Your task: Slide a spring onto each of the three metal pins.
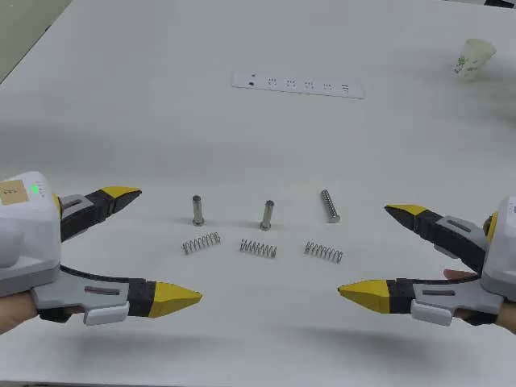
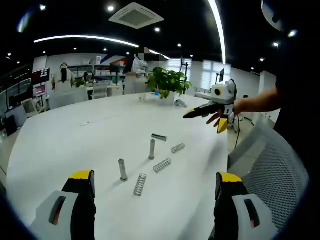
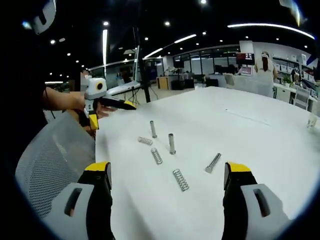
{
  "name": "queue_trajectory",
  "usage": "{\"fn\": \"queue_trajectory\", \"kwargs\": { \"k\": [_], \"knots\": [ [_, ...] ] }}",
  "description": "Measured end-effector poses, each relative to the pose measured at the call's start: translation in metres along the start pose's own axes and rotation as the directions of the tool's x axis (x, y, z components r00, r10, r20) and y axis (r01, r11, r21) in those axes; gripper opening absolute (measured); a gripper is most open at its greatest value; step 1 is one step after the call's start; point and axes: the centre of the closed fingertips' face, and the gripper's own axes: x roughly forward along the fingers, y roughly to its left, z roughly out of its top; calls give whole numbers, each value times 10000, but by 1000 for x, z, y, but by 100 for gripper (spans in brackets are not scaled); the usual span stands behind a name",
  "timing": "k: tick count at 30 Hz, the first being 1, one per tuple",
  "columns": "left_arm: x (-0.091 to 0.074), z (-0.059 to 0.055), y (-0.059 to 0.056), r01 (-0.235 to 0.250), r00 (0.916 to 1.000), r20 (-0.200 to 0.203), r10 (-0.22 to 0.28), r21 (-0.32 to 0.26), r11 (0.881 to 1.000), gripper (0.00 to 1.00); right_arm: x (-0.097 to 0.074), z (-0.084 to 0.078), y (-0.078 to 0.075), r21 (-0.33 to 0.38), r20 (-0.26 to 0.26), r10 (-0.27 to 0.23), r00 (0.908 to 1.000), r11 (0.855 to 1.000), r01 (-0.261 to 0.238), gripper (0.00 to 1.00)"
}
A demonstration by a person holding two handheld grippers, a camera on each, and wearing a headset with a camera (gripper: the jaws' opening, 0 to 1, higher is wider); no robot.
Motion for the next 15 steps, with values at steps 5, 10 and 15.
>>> {"fn": "queue_trajectory", "kwargs": {
  "k": [5,10,15],
  "knots": [
    [0,0,0,8,10000,12,-8,-16,10000,98,0,0,2,-12,-11,29,10000,10000,-29,91],
    [0,1,1,-22,10000,38,22,-12,10000,98,0,1,4,-8,6,-7,10000,10000,7,91],
    [0,2,1,-8,10000,39,7,39,10000,98,-1,1,5,-12,-23,-43,10000,10000,43,91]
  ]
}}
